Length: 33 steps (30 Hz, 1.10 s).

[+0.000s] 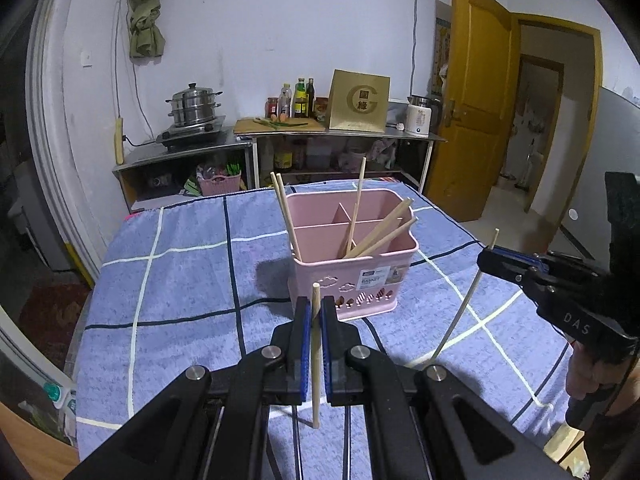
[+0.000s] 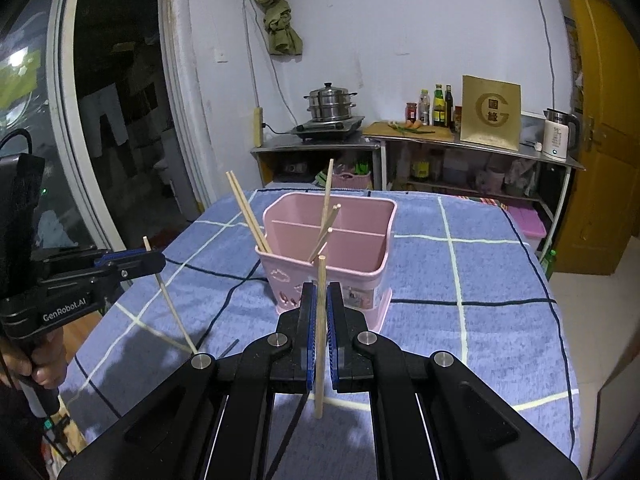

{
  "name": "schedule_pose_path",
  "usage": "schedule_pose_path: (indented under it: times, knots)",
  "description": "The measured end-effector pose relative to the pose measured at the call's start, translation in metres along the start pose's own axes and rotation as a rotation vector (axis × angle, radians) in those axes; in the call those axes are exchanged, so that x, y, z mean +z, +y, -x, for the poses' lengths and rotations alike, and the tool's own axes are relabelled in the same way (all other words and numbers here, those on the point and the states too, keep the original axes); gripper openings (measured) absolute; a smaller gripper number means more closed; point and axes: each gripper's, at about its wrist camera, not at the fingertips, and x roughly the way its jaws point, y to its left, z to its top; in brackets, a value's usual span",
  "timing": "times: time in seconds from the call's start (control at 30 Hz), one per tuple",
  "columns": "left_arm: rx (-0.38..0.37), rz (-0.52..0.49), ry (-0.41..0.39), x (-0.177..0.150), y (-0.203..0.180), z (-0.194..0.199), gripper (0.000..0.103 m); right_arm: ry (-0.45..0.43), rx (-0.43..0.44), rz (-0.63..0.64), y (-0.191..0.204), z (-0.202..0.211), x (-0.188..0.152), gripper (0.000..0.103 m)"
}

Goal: Organize utensils
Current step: 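Lift both bamboo chopsticks upright and carry them over the pink basket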

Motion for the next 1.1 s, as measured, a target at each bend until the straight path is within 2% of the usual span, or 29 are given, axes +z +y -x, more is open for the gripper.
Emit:
schedule_pose_path:
  times: [0.23,0.47,1.1]
  knots:
    - [0.011,0.003,-0.004,-0.007,0.002,0.012,0.005,0.000,-0.002,0.001,-0.002,0.004,-0.005,0.005]
    - [0.024,0.015,0.005,0.000,0.003,0.016,0.005,-0.016,0.001,-0.001,-0.001,0.013,-0.003,0.005]
    - [-0.015,0.033,-0.018,0.010,-0.010,0.022,0.005,-0.055,0.036,0.015,0.007,0.024,0.005,0.005]
